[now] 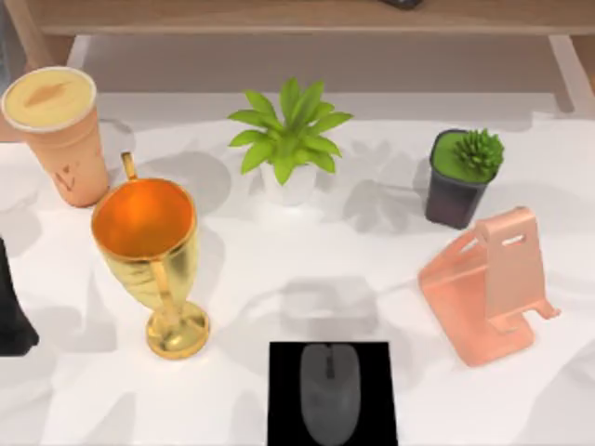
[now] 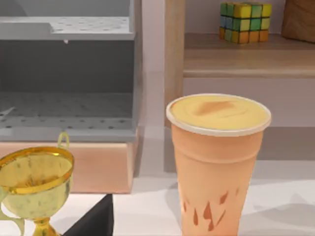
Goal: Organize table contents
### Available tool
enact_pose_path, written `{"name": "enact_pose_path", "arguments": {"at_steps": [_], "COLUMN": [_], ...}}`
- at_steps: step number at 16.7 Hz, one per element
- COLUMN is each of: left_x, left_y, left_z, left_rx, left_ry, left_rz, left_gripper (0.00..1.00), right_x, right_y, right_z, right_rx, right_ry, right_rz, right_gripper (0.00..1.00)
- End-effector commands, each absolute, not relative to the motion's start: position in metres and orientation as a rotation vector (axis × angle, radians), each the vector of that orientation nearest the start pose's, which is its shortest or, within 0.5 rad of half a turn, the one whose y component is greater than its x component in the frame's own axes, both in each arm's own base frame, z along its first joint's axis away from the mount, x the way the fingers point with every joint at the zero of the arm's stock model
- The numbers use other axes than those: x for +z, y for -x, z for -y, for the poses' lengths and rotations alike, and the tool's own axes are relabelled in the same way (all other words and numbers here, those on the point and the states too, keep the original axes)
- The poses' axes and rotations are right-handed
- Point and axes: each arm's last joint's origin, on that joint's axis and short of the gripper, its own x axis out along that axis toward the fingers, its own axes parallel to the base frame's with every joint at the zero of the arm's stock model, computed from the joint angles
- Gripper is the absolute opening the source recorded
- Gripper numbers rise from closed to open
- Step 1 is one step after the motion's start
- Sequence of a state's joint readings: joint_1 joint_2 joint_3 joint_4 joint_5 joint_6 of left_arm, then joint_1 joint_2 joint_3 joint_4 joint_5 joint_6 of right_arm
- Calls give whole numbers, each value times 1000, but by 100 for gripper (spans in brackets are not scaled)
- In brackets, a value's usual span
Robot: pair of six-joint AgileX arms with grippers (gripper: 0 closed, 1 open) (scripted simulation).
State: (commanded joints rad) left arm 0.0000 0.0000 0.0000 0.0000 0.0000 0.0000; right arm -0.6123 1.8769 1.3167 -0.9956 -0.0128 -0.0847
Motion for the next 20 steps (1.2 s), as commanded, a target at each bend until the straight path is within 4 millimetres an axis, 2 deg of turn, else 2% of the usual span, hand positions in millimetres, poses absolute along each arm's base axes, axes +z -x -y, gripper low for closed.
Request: {"name": "enact_pose_path", "arguments": {"at_steps": [2,8,13,20], "left_x": [160,160,160,160], "left_y": [-106,-106,-106,-106], "left_z": [1,1,1,1], "left_rx": [0,0,0,0], "left_ry": [0,0,0,0], "left_rz": [0,0,0,0], "left_gripper": [100,100,100,100], "right_x": [163,110,105,105], "right_y": [-286,-286,-286,-286], "right_z": [197,197,197,197], "right_rx": [-406,-407,-406,-406], "right_ry": [-416,-415,-416,-416], "right_rz": [-1512,-1507,-1510,-1510], "right_gripper": [100,100,100,47]}}
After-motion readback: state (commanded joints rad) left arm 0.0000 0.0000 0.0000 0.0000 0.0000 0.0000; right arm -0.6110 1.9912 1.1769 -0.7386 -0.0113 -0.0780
